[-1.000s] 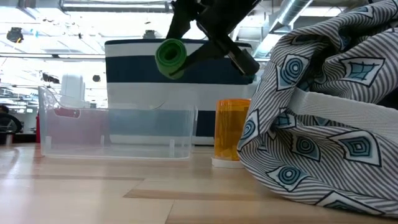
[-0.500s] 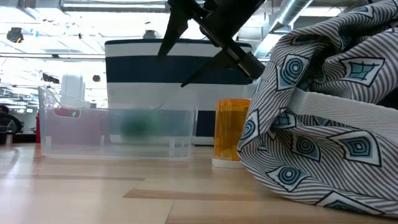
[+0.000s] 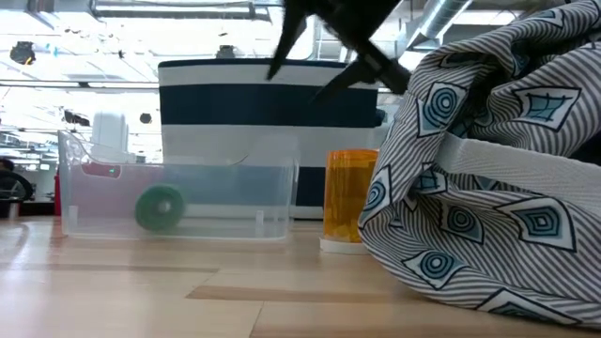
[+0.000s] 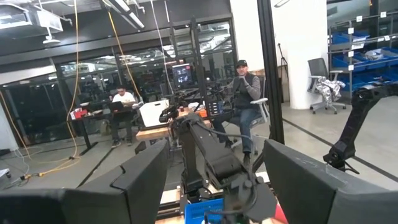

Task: Pick & place medical supplies in basket/bin
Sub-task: Put the blue bandage into the transparent bin

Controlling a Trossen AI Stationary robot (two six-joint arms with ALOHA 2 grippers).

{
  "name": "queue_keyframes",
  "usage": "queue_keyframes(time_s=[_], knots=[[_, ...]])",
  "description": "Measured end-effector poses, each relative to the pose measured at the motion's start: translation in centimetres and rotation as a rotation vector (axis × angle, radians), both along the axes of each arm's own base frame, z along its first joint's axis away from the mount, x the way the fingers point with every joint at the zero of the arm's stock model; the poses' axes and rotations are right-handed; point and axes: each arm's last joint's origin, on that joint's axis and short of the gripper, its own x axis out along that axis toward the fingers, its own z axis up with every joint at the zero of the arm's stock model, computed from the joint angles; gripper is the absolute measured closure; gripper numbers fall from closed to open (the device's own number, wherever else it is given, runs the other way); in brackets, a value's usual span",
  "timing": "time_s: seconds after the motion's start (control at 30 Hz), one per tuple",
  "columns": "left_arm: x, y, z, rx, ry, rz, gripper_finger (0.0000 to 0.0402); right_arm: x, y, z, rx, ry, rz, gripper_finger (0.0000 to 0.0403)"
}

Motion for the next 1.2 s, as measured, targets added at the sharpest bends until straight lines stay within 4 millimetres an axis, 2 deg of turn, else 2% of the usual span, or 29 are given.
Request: queue_keyframes(time_s=[0.13,0.37,0.57,0.67,0.87,1.0,1.2], knots=[[-0.2,0.1,-0.1,0.005,0.011,0.0,0.0149,-1.8,-0.6,1.1,-0.033,0.082,-0.03,0.0178],[-0.7,0.3,0.0,0.002,0.003,0.0,0.0149,-4.5,-2.2,1.1,-0.059,0.307,-0.111,0.0178],[-0.8,0.4,0.0,0.001,0.001,0.001,0.0149,-6.0,-4.3,0.6,-0.008,0.428,-0.355,0.0178],[-0.7,0.3,0.0,0.003,0.005,0.002,0.0149,-6.1,-5.1,0.4,-0.001,0.443,-0.401,0.0178],[-0.6,0.3,-0.1,0.006,0.013,0.002,0.0149,-6.0,-6.1,-1.7,0.025,0.45,-0.383,0.0178],[-0.5,0.2,-0.1,0.001,0.016,0.003,0.0149,-6.6,-6.3,-2.8,-0.019,0.481,-0.232,0.0178],[-0.1,0.1,-0.3,0.0,0.029,0.01,0.0149,-9.7,-6.7,-4.0,-0.085,0.495,-0.028,0.0178]])
